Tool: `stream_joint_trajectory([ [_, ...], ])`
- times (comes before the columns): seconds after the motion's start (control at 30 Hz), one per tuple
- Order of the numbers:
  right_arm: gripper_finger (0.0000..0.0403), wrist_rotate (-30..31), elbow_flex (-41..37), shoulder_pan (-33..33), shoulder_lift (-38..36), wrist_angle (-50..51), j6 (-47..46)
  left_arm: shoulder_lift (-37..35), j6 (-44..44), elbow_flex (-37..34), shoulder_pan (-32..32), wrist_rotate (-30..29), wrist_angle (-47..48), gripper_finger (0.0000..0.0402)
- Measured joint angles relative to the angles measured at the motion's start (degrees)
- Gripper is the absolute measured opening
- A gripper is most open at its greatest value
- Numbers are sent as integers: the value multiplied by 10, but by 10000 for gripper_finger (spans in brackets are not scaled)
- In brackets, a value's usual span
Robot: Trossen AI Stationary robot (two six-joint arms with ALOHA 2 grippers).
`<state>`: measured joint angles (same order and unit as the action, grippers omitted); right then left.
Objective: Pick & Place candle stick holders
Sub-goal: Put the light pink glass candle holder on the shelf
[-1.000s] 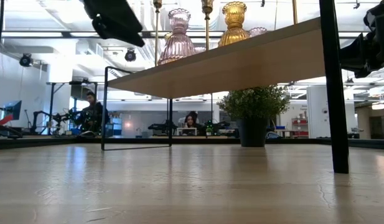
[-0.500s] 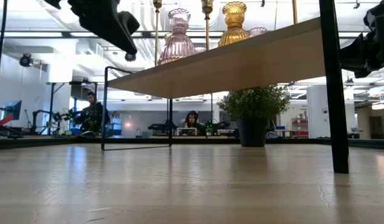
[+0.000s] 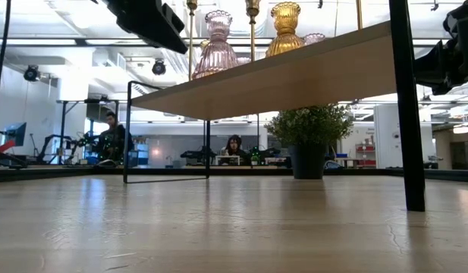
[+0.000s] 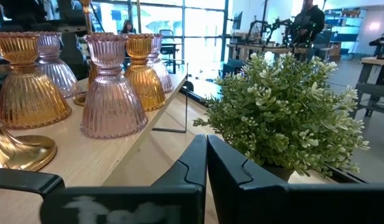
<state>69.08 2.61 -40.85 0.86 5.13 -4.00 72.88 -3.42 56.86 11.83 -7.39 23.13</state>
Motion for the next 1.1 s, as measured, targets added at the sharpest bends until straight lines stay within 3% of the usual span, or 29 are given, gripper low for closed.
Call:
stream_joint_trajectory([
  [0.57,8,0,0,0,0,0,1,0,5,0,-6,21,-37,1],
  [1.1,8,0,0,0,0,0,0,44,13,2,-14,33,-56,0],
])
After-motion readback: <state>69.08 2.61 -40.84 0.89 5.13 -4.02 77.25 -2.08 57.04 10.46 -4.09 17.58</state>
